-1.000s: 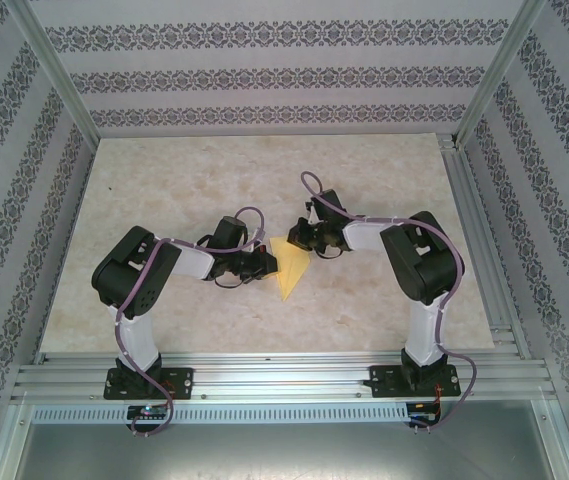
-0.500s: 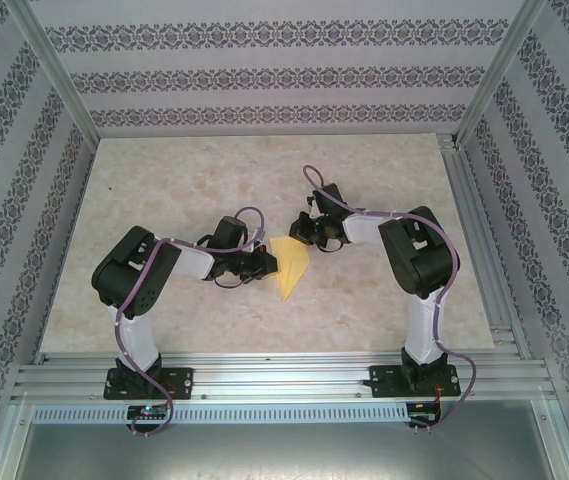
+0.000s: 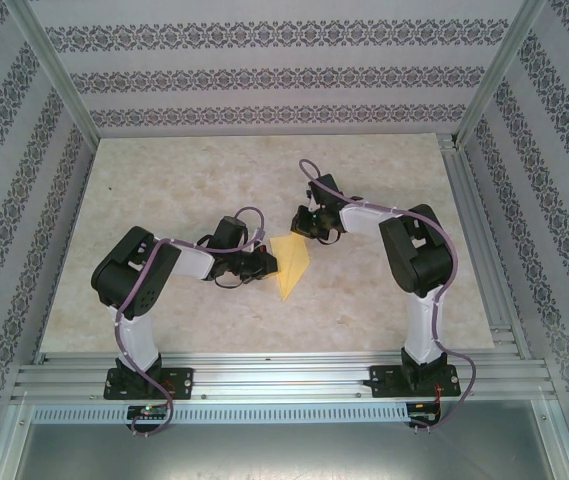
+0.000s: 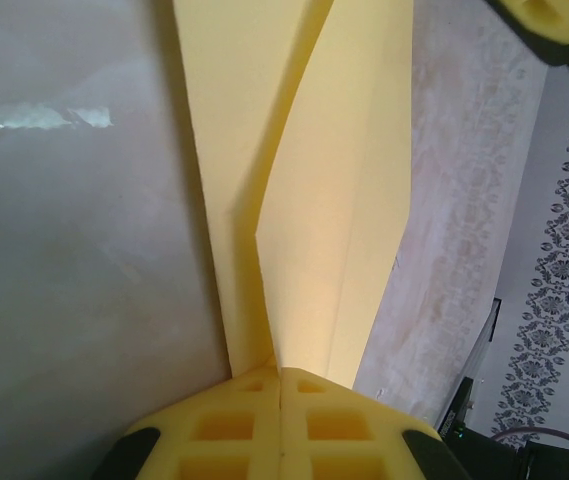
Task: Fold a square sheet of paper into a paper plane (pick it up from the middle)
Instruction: Fourth fold the wing at the center of the table.
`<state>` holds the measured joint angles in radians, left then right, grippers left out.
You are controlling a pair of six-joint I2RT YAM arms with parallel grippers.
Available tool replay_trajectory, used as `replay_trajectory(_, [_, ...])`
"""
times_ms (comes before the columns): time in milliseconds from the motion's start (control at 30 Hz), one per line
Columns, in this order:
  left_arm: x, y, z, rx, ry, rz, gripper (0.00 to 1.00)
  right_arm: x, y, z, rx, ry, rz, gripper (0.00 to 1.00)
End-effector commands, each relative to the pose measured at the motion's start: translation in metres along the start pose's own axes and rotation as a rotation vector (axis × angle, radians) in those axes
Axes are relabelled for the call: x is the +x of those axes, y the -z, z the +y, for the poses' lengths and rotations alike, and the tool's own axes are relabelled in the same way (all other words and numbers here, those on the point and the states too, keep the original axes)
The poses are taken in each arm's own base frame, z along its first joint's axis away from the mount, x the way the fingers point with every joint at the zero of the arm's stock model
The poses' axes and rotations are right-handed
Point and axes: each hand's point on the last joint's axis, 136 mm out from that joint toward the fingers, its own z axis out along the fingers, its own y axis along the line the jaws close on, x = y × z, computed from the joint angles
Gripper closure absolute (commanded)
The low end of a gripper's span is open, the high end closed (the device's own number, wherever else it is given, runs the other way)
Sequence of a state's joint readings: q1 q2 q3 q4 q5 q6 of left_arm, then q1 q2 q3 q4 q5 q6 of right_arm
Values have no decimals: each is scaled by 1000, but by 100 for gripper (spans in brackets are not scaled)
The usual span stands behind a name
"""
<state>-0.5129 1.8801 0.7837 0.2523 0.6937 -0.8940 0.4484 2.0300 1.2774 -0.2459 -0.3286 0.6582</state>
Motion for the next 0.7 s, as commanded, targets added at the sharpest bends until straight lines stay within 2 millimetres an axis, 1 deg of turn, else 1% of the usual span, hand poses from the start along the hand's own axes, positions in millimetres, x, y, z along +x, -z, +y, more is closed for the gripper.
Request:
replay_trajectory(0, [1,7,40,-167,52,-43,95,-21,40,19,4,57,-95,88])
replay_trajectory(67, [-1,9,36,-166,47,-51,95,-10,52,29,-30,66,-111,87])
replay_trajectory(100, [-3,10,34,-168,44,-56,95,0,55,34,-54,63,-111,87])
replay_trajectory(167, [-4,10,34,-172,46,-61,95,20,56,45,-116,52,-97,89])
replay_trajectory(267, [-3,11,34,-171,47,-62,95,48,52,48,-159,17,-85,94])
replay_trajectory(300, [-3,10,35,-171,47,-61,95,58,49,50,-172,10,-68,94])
replay_trajectory(400, [-2,10,33,-160,43,-57,94,80,39,54,-182,18,-24,93])
replay_trajectory(533, [-1,9,30,-155,35,-54,94,95,25,40,-125,6,8,94])
replay_trajectory(667, [-1,9,31,-156,34,-49,94,103,18,34,-111,3,24,94])
